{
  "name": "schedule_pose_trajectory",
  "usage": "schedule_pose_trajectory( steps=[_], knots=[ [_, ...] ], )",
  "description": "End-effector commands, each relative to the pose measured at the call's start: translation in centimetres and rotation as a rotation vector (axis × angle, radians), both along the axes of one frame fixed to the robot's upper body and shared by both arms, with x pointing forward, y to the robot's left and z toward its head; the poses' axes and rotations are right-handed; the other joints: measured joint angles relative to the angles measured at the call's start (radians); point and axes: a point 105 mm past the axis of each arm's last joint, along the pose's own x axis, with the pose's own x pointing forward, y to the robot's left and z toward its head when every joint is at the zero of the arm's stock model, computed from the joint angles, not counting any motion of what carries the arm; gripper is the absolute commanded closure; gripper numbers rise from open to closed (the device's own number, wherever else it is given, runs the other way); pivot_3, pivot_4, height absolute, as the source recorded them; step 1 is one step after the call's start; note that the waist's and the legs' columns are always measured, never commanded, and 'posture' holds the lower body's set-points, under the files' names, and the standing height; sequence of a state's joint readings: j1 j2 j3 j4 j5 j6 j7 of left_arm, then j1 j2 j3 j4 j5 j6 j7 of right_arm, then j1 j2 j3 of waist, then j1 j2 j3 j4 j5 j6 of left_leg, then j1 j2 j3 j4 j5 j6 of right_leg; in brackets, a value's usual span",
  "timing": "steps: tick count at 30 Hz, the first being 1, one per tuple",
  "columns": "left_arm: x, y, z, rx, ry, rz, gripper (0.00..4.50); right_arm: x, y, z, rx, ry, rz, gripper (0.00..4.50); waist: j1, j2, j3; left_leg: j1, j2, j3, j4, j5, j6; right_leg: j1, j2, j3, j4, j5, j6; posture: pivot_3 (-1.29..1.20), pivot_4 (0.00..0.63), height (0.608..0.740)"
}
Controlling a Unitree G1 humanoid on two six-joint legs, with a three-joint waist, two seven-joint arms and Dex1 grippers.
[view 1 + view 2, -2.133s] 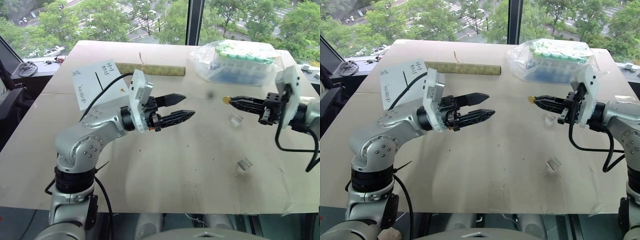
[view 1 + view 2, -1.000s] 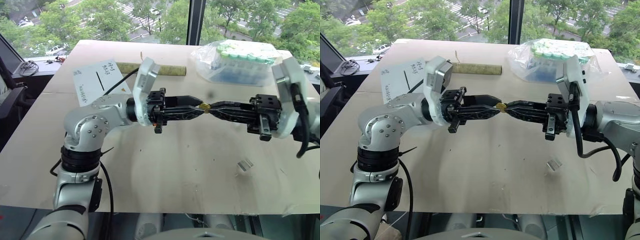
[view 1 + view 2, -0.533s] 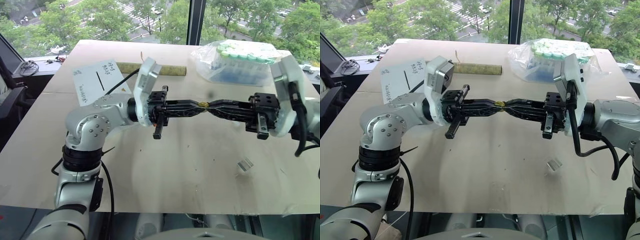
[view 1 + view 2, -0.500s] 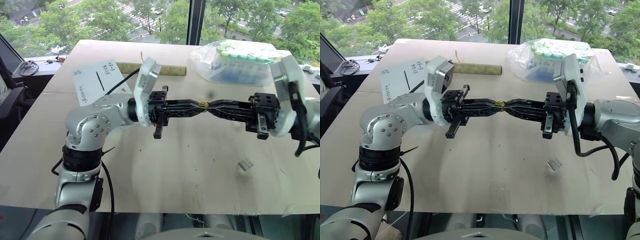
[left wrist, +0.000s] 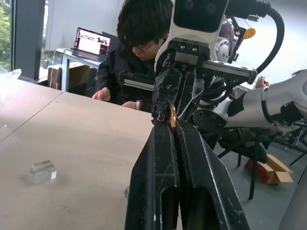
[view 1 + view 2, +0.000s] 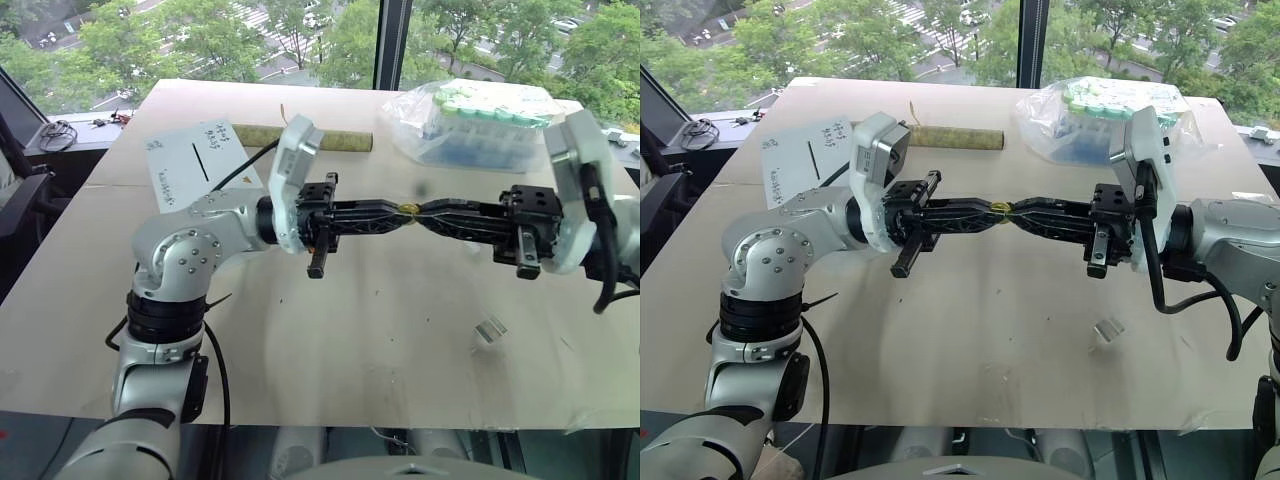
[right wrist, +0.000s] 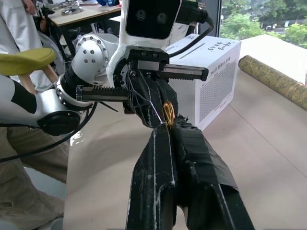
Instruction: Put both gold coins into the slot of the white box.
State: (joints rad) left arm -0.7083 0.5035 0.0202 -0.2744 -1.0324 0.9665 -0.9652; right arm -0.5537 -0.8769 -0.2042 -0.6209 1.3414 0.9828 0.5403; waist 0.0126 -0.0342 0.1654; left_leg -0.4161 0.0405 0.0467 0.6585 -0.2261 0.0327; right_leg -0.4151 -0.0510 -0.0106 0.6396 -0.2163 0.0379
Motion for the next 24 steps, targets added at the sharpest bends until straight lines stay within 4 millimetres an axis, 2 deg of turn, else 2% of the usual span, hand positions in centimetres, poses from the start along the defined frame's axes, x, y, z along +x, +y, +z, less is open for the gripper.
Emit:
schedule_pose_trajectory(
  steps=[1,3,6,9,12,14,17,19,21,24],
  knots=[
    [0.5,1.0,1.6,-0.078,0.035,0.029,4.50,-0.5,-0.1,0.4,0.003,-0.046,0.014,3.94,0.000,0.000,0.000,0.000,0.000,0.000,0.000,0.000,0.000,0.000,0.000,0.000,0.000,0.000,0.000,0.00,0.150,0.740],
    [0.9,1.5,2.2,-0.120,0.093,0.052,4.50,-0.4,-0.6,0.3,-0.006,-0.053,0.001,3.21,0.000,0.000,0.000,0.000,0.000,0.000,0.000,0.000,0.000,0.000,0.000,0.000,0.000,0.000,0.000,0.00,0.150,0.740],
    [1.5,2.1,2.6,-0.150,0.127,0.106,4.50,-0.3,-1.3,0.2,-0.017,-0.059,-0.022,1.73,0.000,0.000,0.000,0.000,0.000,0.000,0.000,0.000,0.000,0.000,0.000,0.000,0.000,-0.001,0.001,0.00,0.150,0.740],
    [2.0,2.3,2.9,-0.144,0.074,0.228,4.50,0.1,-2.3,0.3,-0.046,-0.123,-0.082,0.18,0.000,0.000,0.000,0.000,0.000,0.000,0.000,0.000,0.000,0.000,0.000,0.000,0.000,-0.001,0.001,0.00,0.150,0.740],
    [4.2,2.9,3.9,-0.133,-0.083,0.550,4.50,0.1,-3.4,0.6,-0.085,-0.258,-0.126,0.08,0.004,-0.001,0.000,-0.001,0.000,-0.001,0.000,0.000,0.000,0.000,0.000,-0.001,-0.002,0.000,0.001,0.00,0.150,0.740],
    [5.9,3.5,3.9,-0.056,-0.169,0.812,4.50,-0.2,-4.1,1.1,-0.082,-0.321,-0.134,0.08,0.003,-0.001,0.000,-0.001,-0.001,0.001,-0.001,0.000,0.000,0.000,0.000,0.000,-0.002,0.000,0.000,0.00,0.150,0.740],
    [8.1,6.5,5.2,0.028,-0.359,1.313,4.50,0.1,-5.8,2.1,-0.056,-0.419,-0.197,0.08,0.003,-0.001,0.001,0.000,-0.001,0.001,-0.001,0.000,0.000,0.001,0.000,0.001,-0.002,0.001,0.001,0.00,0.150,0.740],
    [8.9,8.9,6.0,0.091,-0.447,1.635,4.50,0.4,-6.9,2.1,-0.042,-0.431,-0.217,0.08,0.004,-0.002,0.001,0.000,-0.001,0.000,-0.002,0.000,0.000,0.001,0.000,0.000,-0.002,0.001,0.002,0.00,0.150,0.740],
    [8.8,10.7,6.9,0.105,-0.498,1.858,4.50,0.6,-7.3,1.8,-0.059,-0.439,-0.219,0.08,0.004,-0.002,0.001,0.000,-0.001,0.000,-0.002,0.000,0.000,0.001,0.000,0.000,-0.002,0.001,0.002,0.00,0.150,0.740],
    [8.7,11.9,7.0,0.221,-0.507,2.035,4.50,1.0,-7.4,1.8,-0.062,-0.446,-0.204,0.08,0.002,-0.003,0.001,0.000,-0.001,0.000,-0.002,0.000,0.000,0.001,0.000,0.000,-0.002,0.001,0.002,0.00,0.150,0.740]
  ],
)
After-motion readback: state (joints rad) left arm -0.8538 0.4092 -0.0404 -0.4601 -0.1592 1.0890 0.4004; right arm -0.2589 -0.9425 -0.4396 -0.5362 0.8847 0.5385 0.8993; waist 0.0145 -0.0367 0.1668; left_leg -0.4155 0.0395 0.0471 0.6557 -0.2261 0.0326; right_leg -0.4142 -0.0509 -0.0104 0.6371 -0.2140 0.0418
